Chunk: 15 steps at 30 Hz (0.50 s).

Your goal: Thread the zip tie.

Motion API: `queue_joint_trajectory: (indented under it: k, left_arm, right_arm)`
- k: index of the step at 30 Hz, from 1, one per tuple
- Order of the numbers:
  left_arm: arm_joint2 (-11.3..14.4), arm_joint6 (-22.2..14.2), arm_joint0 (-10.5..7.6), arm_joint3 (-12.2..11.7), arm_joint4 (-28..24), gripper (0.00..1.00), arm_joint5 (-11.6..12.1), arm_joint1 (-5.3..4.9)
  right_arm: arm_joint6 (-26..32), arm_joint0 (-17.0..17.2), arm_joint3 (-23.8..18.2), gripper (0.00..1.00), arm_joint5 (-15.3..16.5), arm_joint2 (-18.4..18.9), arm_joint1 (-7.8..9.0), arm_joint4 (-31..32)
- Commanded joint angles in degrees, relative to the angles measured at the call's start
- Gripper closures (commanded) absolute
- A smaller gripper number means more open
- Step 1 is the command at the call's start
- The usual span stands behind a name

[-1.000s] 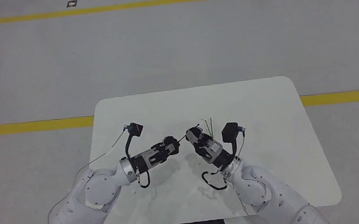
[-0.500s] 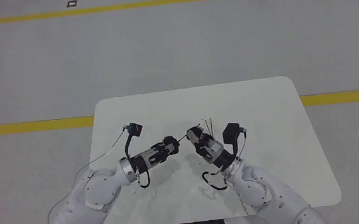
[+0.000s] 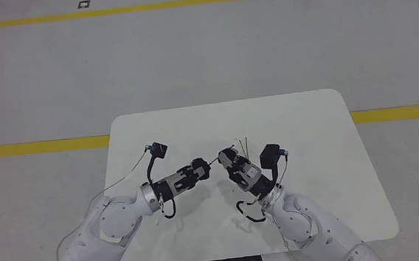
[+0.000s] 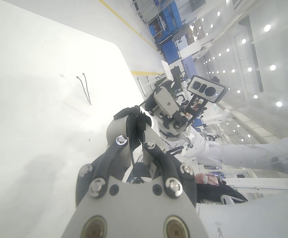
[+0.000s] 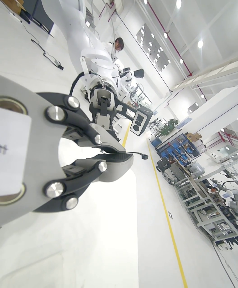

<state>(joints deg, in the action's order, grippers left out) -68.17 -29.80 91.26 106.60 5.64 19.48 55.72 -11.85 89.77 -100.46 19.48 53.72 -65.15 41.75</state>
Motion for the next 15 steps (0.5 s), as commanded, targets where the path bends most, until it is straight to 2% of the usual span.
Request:
queue_joint_trajectory:
  k: [1, 15]
  left_arm:
    - [0.1, -0.1, -0.07, 0.1, -0.1, 1.00, 0.0, -0.03]
    - [0.3, 0.4, -0.24, -0.9, 0.0, 1.00, 0.0, -0.23]
  right_arm:
    - [0.1, 0.0, 0.1, 1.00, 0.0, 0.0, -0.08, 0.0]
    - [0.0, 0.4, -0.3, 1.00, 0.0, 0.6, -0.51, 1.1]
